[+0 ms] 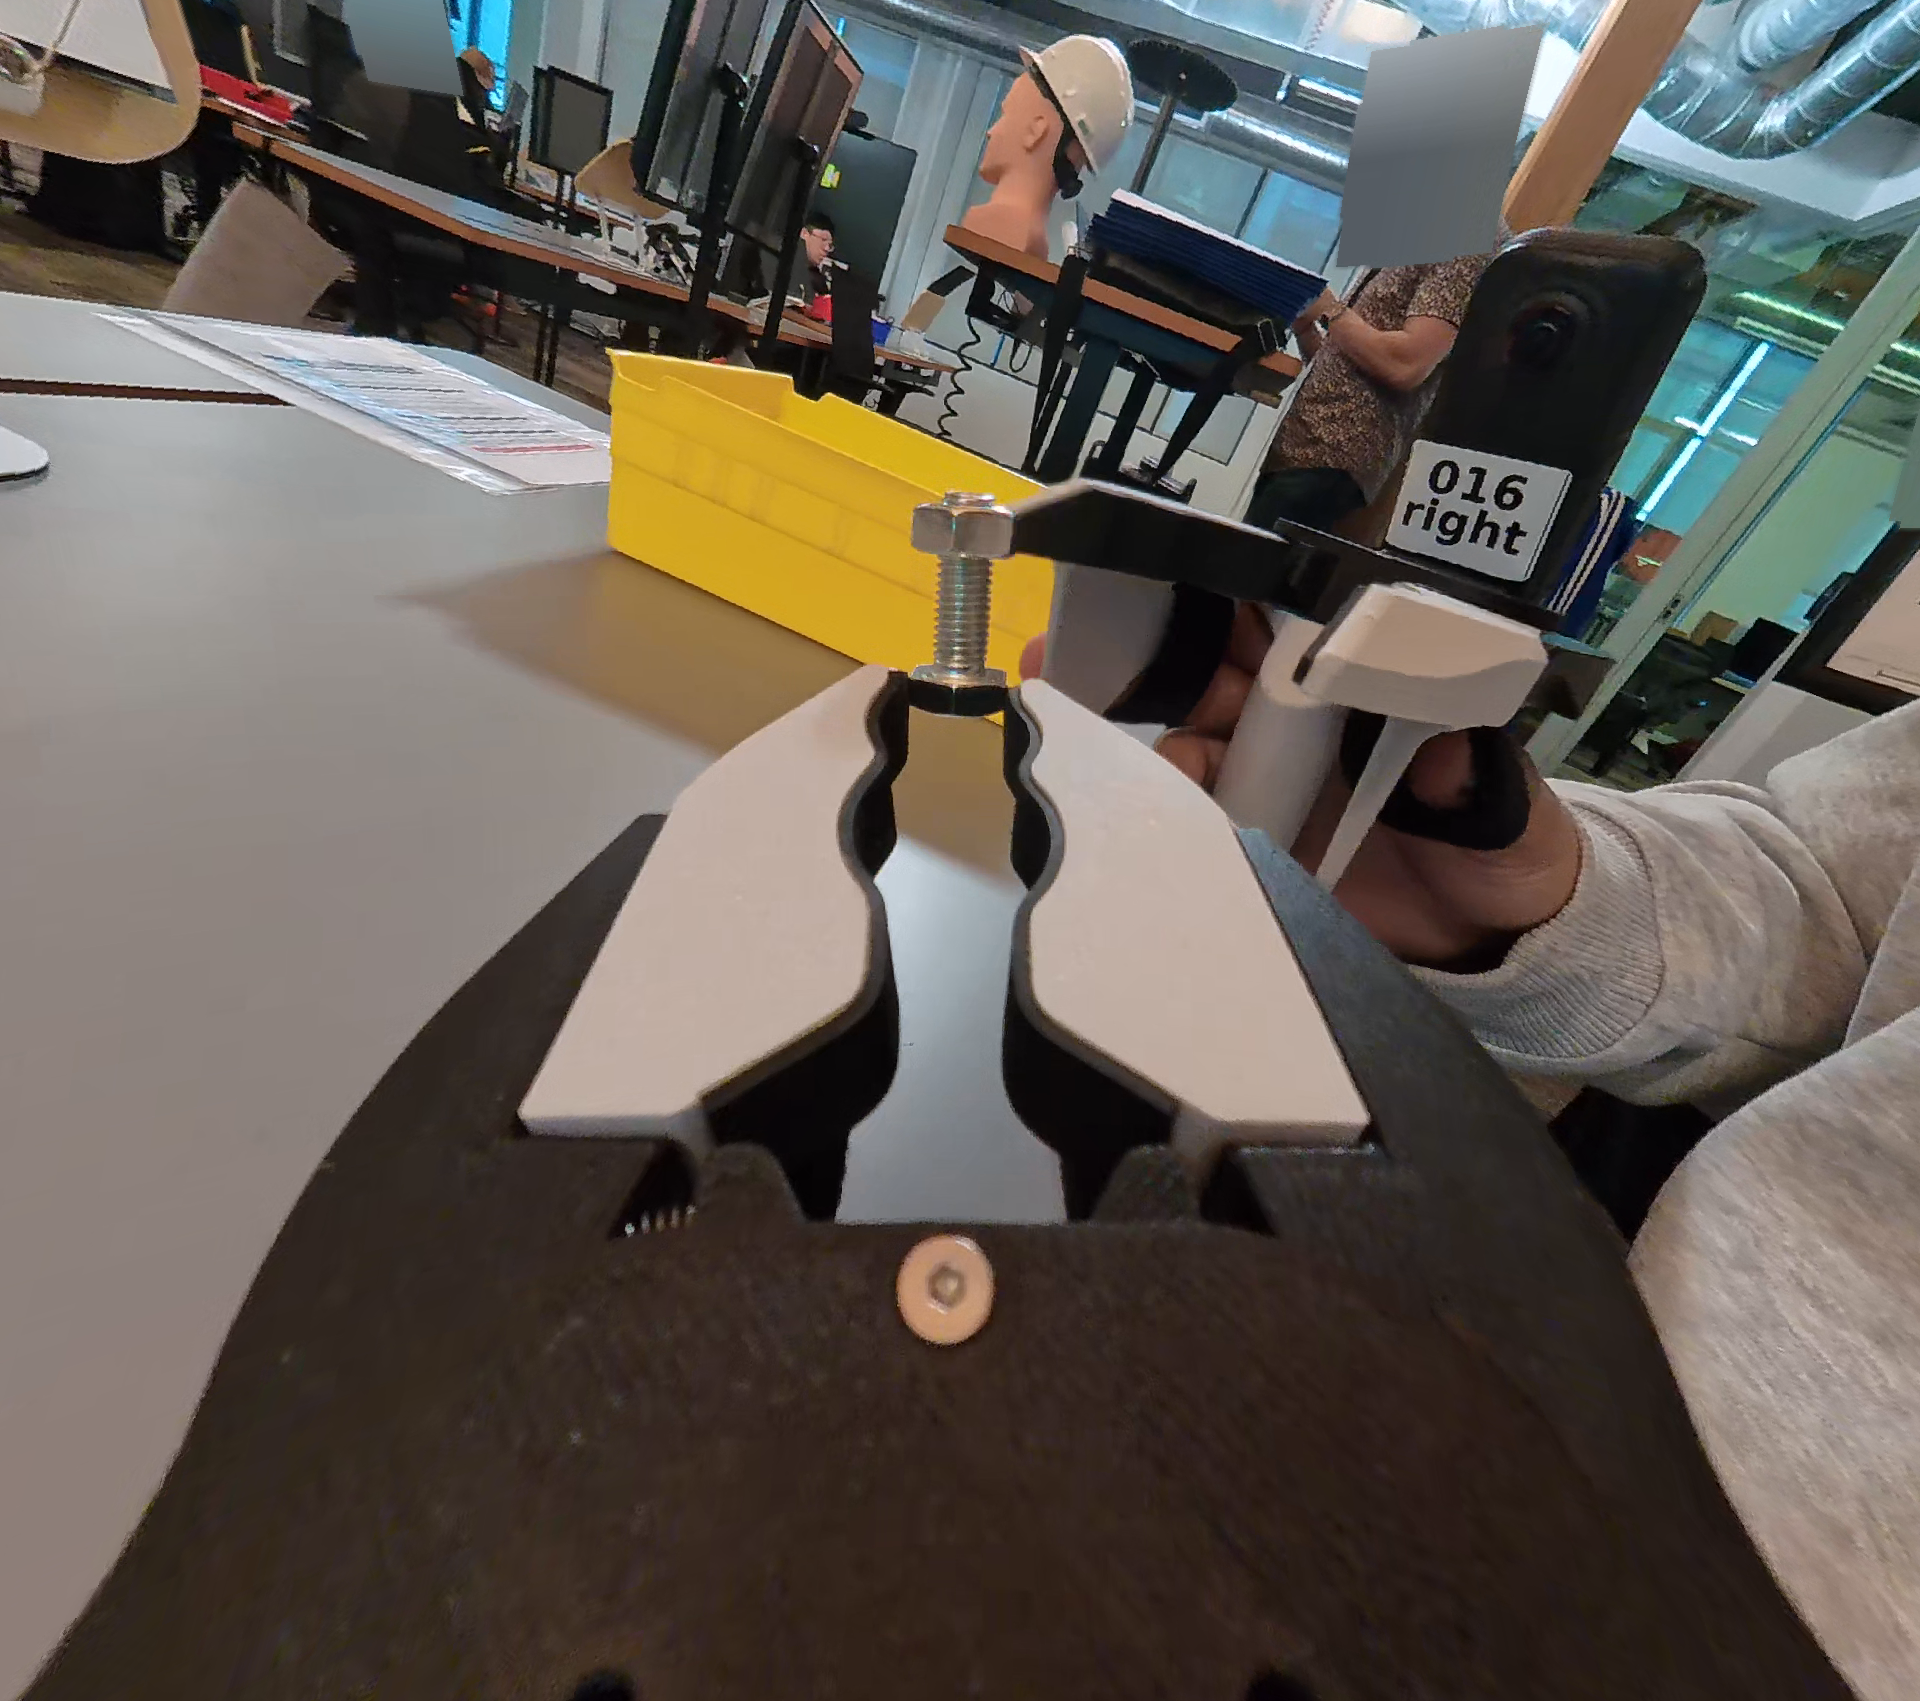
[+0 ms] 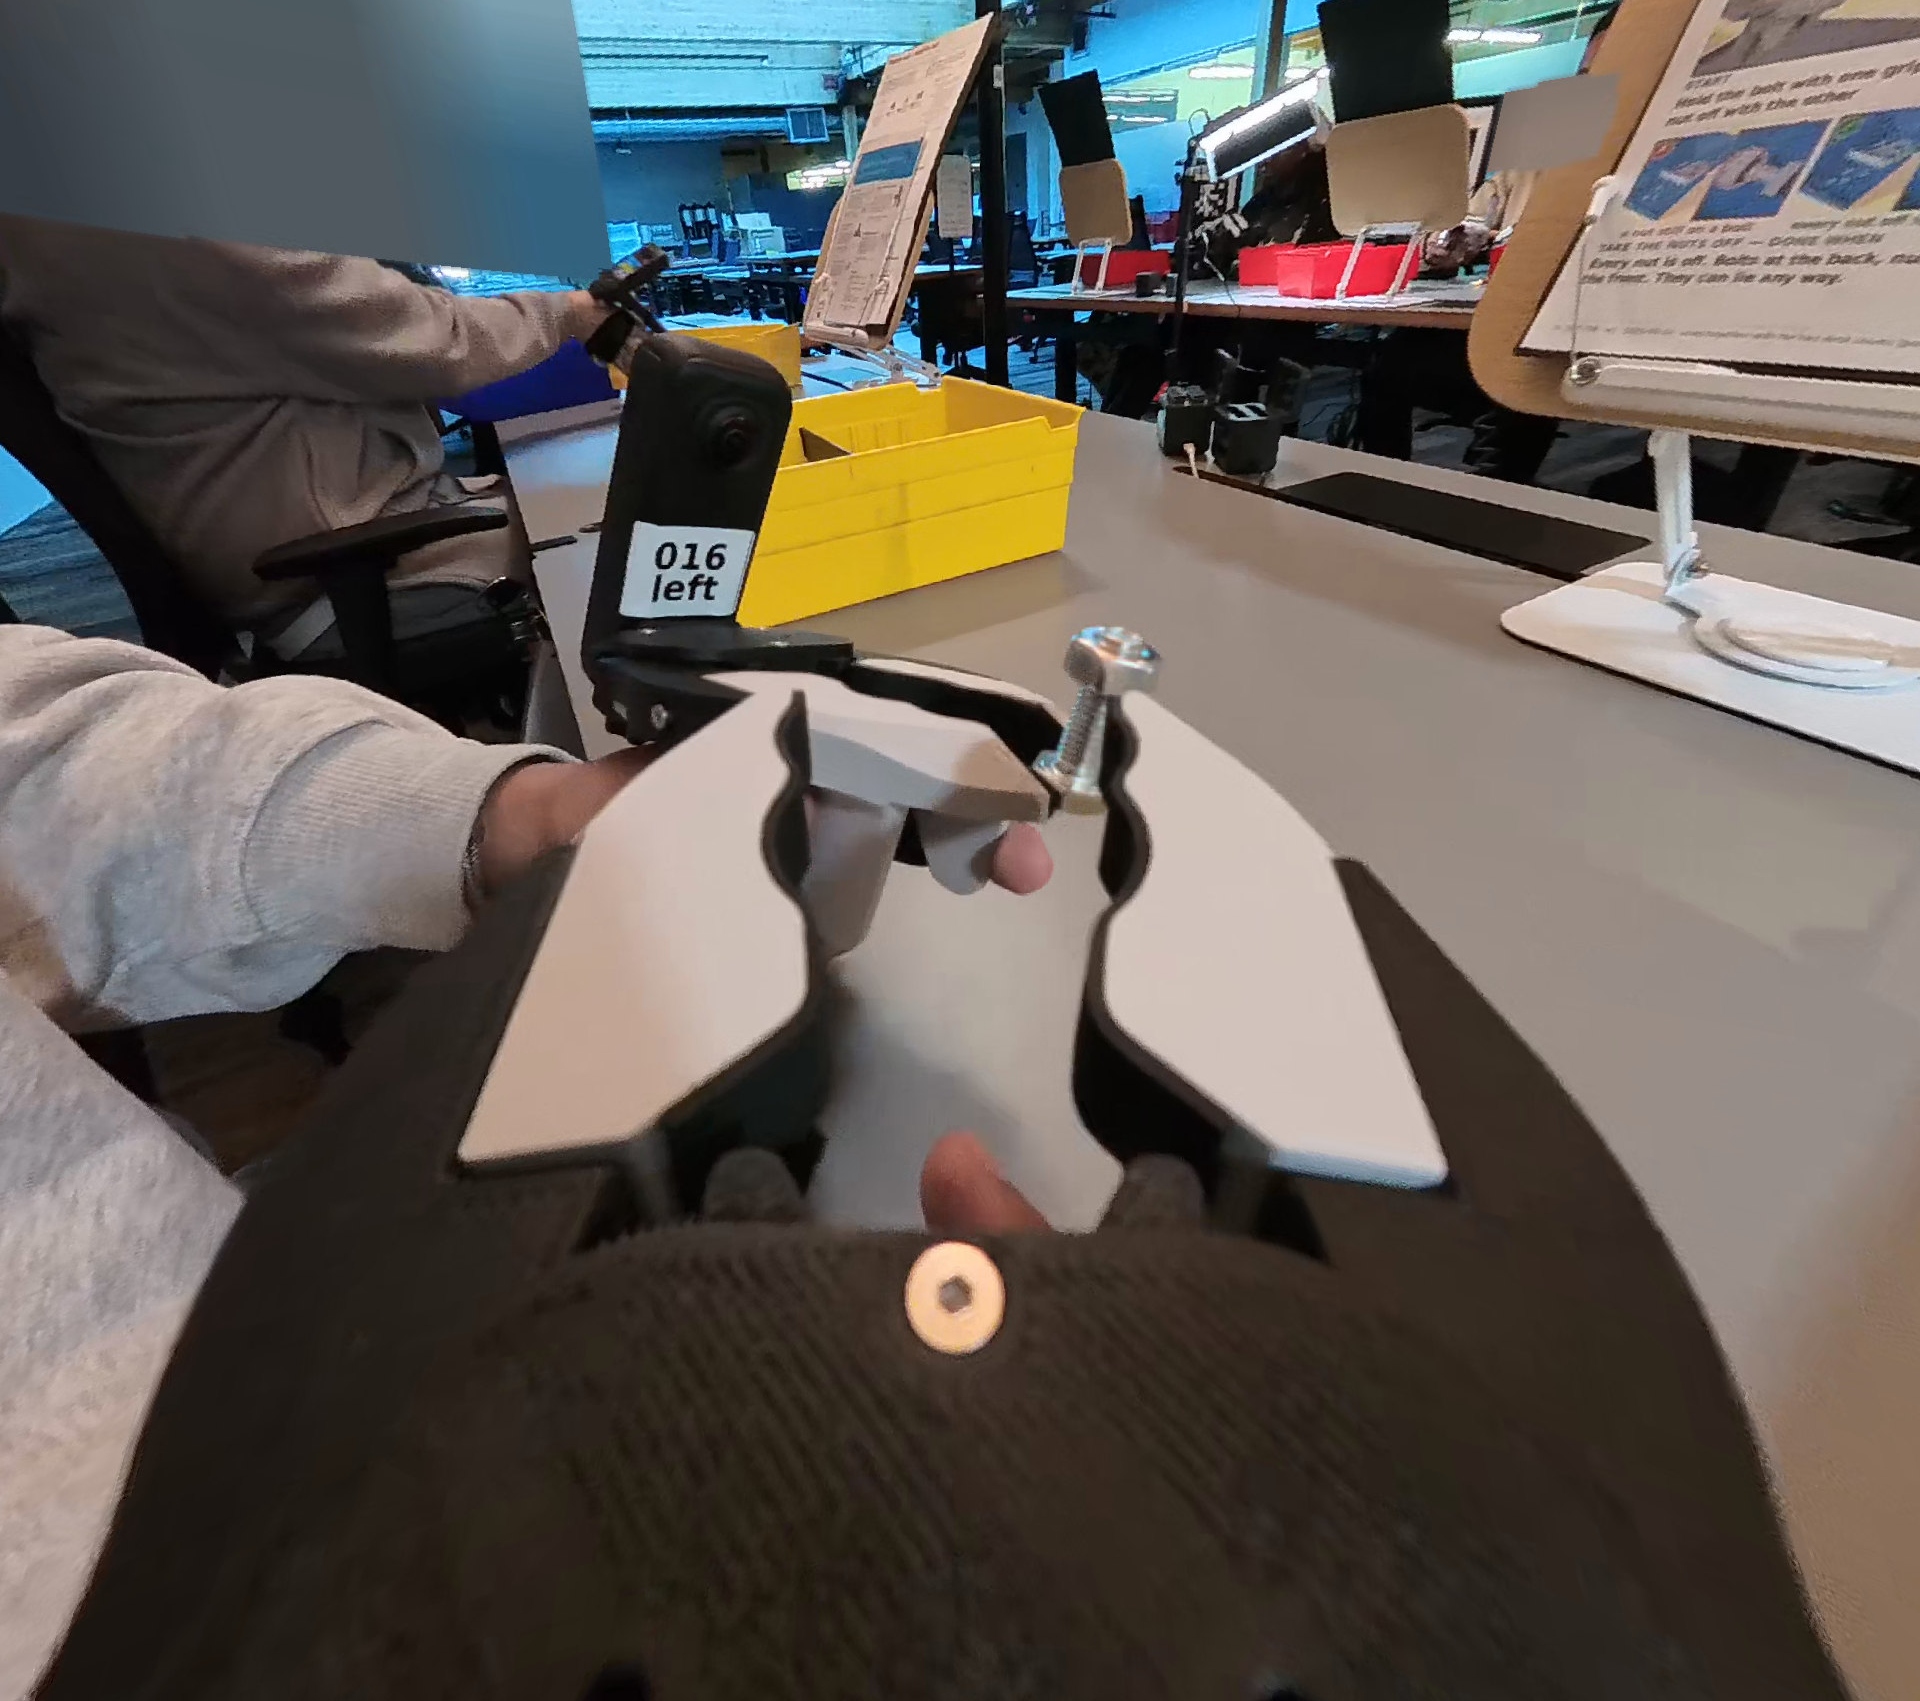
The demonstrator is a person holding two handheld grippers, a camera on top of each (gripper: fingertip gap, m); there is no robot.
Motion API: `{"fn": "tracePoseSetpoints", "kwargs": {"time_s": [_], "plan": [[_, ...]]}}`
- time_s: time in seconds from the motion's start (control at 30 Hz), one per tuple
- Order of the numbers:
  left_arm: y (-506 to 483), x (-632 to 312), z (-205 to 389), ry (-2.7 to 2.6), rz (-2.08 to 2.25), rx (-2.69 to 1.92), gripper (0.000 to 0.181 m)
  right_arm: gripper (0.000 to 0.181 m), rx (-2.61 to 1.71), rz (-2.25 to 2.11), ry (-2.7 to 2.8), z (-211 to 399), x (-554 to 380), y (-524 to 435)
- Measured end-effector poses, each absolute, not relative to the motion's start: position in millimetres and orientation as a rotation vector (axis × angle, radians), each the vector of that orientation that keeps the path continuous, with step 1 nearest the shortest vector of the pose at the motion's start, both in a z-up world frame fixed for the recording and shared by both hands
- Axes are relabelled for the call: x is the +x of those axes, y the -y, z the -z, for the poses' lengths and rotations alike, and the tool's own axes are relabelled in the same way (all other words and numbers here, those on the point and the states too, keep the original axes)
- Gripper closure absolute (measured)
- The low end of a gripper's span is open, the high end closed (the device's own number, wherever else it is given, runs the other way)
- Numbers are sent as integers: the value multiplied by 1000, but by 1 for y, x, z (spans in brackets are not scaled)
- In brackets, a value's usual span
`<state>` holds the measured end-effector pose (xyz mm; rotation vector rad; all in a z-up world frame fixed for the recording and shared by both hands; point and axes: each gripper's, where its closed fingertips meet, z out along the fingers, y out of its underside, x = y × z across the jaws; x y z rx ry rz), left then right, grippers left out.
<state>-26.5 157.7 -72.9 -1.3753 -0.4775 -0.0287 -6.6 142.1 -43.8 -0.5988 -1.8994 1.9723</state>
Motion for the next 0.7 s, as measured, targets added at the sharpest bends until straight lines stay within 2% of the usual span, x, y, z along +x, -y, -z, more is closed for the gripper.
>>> {"fn": "tracePoseSetpoints", "kwargs": {"time_s": [0.33, 0.7], "plan": [[-182, 5, 77, 328, 51, -1467, 163, 103, -621, -1921, 1899, 51, -12, -140], [-165, -19, 75, 458, 38, -1397, 163, 100, -576, -1920, 1914, 50, -7, -133]]}}
